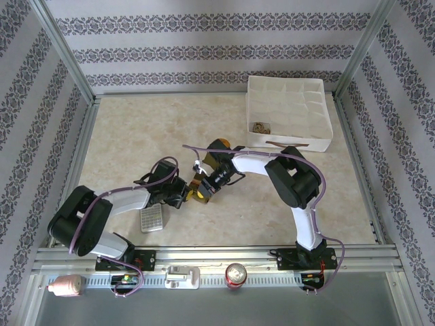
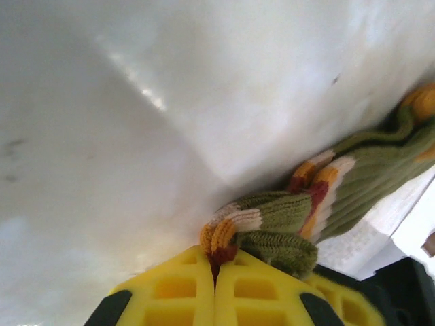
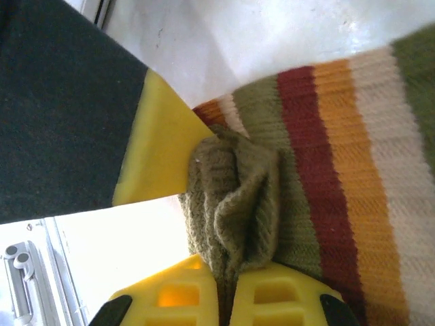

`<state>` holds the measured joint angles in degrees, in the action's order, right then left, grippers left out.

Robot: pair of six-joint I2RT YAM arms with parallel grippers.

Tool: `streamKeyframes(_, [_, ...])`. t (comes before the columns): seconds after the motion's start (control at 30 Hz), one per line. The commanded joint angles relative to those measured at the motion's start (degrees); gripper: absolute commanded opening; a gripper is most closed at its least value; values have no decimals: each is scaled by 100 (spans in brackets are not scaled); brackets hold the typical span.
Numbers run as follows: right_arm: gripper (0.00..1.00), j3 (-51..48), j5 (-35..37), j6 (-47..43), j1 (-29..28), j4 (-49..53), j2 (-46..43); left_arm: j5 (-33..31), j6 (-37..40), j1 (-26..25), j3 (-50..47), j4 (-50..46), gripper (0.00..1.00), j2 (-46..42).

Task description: Roll the socks

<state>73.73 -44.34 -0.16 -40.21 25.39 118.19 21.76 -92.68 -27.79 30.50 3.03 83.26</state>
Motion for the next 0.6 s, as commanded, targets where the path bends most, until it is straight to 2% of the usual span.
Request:
streamKeyframes(0.0, [14,-272,160,-353,-50,-43,-324,-343,23,-60,55,-498,0,25])
streamKeyframes(0.1, [35,-840,923,-795,-189,-570,-1082,-261,-55,-60,72,-1186,0,-139])
streamKeyframes(0.3, [65,-2818,3321,-2613,-1020,-2538,-3058,-7,-188,-28,-50,-1977,0,-561])
streamKeyframes(0.43, [69,-3263,4336,-3844,-1730,-2780,-3368,74,-224,75,-122,-1999,0,-665])
streamKeyframes(0.57, [68,-3146,5229,-4555,-2285,-2978,-2948,148,-165,188,-21,-2025,0,-541])
